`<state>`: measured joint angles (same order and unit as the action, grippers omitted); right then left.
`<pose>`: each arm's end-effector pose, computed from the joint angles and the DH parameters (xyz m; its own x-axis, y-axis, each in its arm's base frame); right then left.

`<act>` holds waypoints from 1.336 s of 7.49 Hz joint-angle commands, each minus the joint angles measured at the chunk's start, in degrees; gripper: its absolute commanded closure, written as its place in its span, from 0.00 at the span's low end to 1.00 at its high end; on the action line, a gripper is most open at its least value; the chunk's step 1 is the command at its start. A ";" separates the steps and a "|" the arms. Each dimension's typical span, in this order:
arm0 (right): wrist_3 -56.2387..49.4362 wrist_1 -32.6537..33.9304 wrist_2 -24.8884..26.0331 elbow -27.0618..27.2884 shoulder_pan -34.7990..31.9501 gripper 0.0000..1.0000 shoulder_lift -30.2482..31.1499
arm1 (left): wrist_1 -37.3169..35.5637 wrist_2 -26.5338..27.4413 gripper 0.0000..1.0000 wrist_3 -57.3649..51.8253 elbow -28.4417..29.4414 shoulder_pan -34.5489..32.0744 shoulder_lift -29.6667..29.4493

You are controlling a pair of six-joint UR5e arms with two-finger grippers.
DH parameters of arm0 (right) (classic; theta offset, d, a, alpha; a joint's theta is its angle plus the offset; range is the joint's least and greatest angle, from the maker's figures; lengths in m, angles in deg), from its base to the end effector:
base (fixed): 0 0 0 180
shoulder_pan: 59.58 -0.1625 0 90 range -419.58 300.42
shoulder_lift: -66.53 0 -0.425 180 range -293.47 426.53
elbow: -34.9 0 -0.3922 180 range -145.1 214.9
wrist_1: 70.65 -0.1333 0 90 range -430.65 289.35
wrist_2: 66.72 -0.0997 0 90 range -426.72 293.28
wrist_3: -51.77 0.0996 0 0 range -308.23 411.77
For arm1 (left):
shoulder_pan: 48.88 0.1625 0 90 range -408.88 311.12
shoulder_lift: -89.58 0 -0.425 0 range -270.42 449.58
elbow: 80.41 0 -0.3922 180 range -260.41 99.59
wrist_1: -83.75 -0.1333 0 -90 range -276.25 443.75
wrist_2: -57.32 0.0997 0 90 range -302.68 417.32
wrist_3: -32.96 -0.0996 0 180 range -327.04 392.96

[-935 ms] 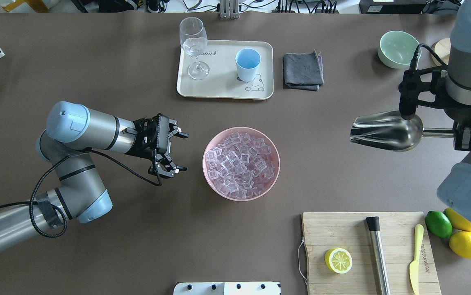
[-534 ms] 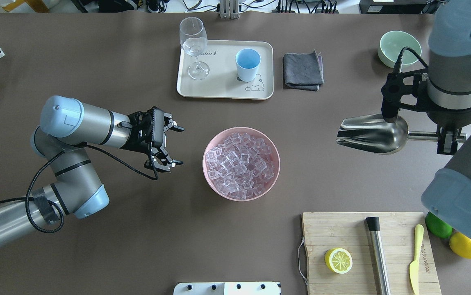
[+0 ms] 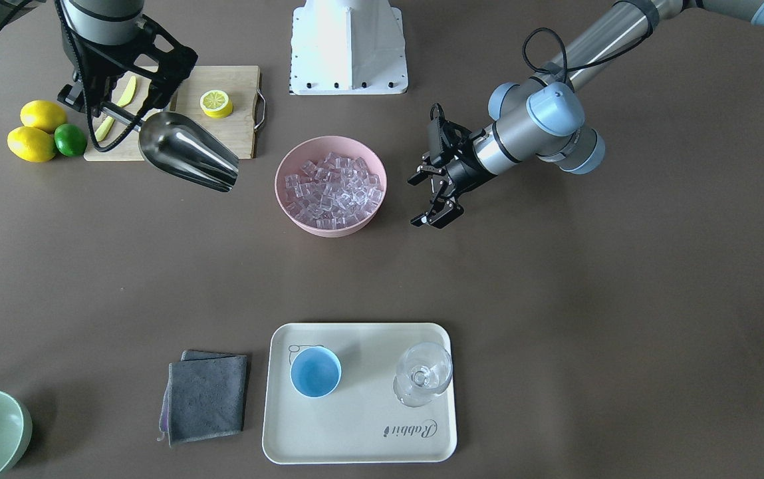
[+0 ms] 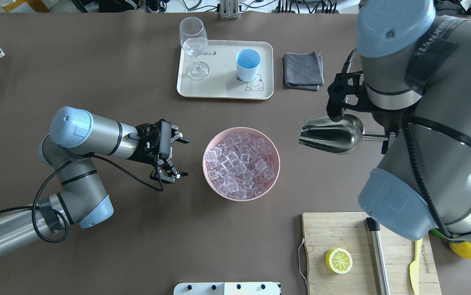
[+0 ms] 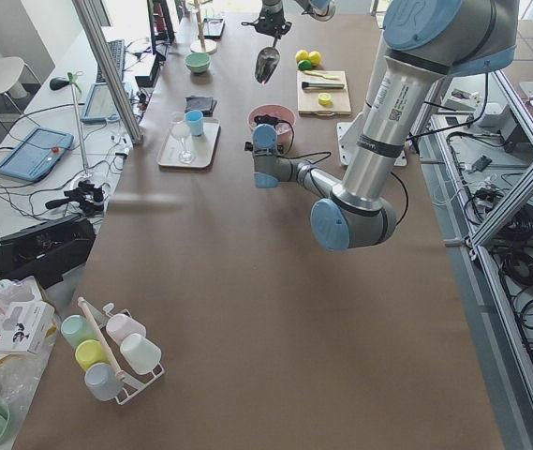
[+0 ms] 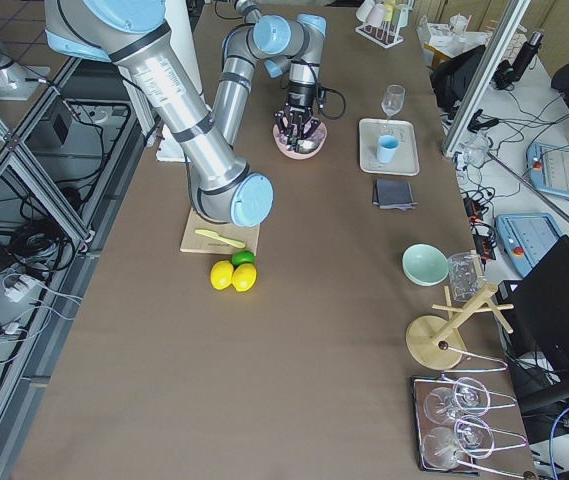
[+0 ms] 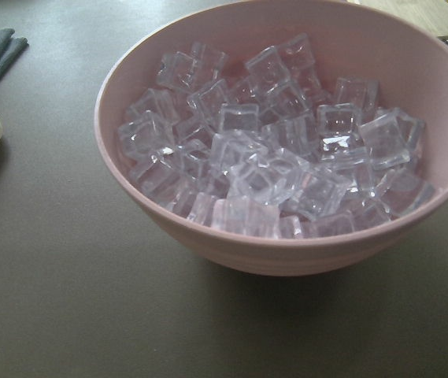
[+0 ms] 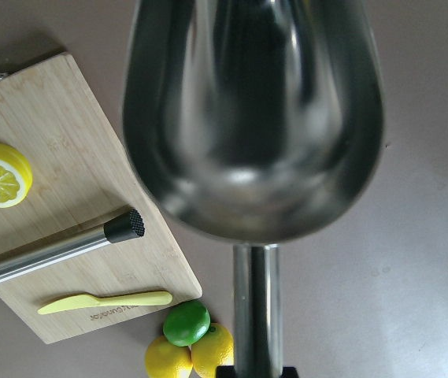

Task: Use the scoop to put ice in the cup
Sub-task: 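Swing the held scoop with the right arm over the pink bowl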

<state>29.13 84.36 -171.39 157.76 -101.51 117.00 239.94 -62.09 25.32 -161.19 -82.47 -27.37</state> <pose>-0.3001 -0.4148 0.1992 0.2903 -0.9394 0.1824 0.9205 0.3262 0.2152 0.5056 -0.4371 0.3320 0.0628 0.9948 0.0807 -0.0974 -0.0743 0.9925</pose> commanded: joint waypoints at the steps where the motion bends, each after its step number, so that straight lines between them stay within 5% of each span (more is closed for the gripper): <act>1: 1.46 8.51 0.17 -12.85 3.60 1.00 -14.47 | -0.10 0.05 0.01 -0.01 0.10 0.45 -0.12; 4: 1.55 13.01 0.44 -16.14 6.07 1.00 -17.75 | -0.10 0.05 0.01 0.08 0.19 0.71 -0.03; 10: 7.39 16.28 2.28 -36.80 9.40 1.00 -29.12 | -0.10 0.14 0.01 0.17 1.42 0.80 -0.74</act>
<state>31.46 100.61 -169.40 125.21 -93.36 89.06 239.86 -61.99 25.44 -159.86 -81.58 -28.05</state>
